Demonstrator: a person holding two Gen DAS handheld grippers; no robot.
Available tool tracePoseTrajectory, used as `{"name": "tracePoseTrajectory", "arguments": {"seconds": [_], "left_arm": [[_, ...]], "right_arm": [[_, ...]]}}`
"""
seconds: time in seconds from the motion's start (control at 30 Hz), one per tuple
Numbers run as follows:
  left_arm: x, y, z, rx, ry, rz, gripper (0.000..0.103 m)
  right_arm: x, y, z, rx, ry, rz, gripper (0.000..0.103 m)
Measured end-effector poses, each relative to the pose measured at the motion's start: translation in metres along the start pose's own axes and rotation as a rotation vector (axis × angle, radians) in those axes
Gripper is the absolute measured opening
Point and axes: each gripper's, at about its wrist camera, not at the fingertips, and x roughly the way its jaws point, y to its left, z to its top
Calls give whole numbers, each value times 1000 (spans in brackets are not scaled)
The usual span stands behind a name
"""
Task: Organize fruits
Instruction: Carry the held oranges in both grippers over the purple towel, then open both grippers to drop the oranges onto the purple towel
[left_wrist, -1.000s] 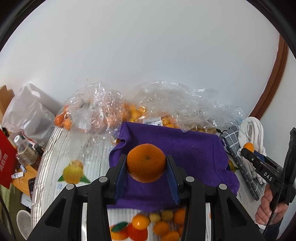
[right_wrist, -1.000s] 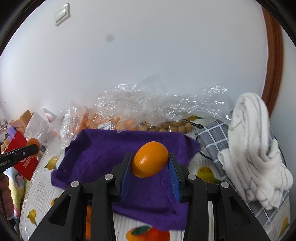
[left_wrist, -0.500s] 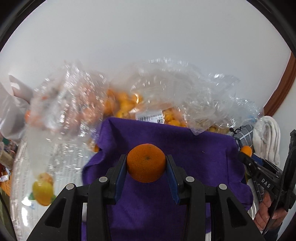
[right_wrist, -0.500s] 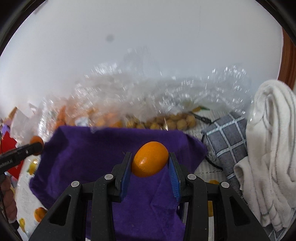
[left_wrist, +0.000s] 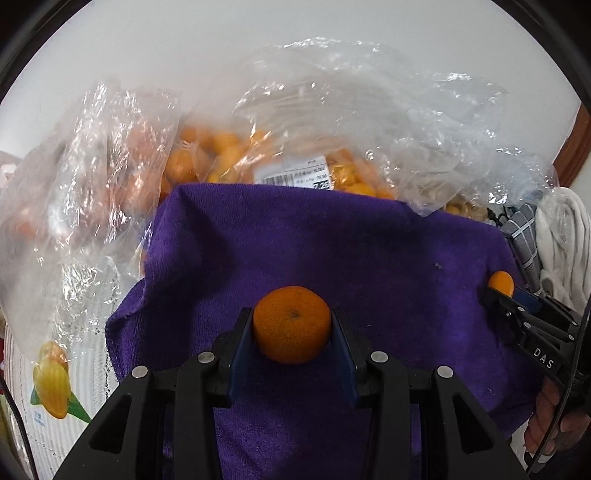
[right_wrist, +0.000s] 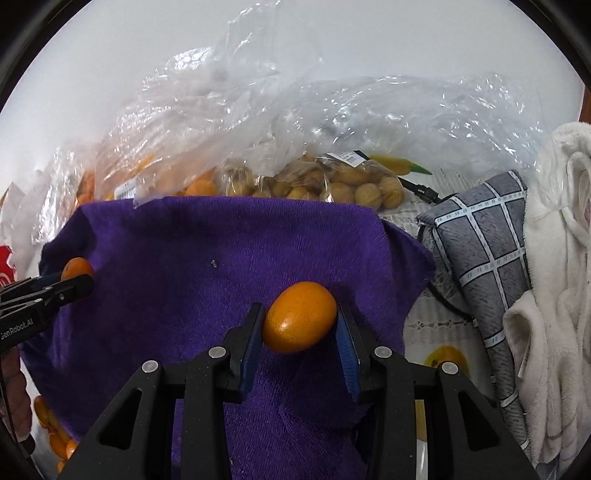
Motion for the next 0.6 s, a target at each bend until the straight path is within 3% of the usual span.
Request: {"name": "tracePoseTrajectory", "arguments": {"seconds": [0.43,0.6], "left_arm": [[-3,11,-2,0,1,5,40],[-3,4,-1,6,1,29,41]], "right_arm": [[3,15,-5,-47,15,-27,39],[0,17,-4,-36,20,-11,56]]}}
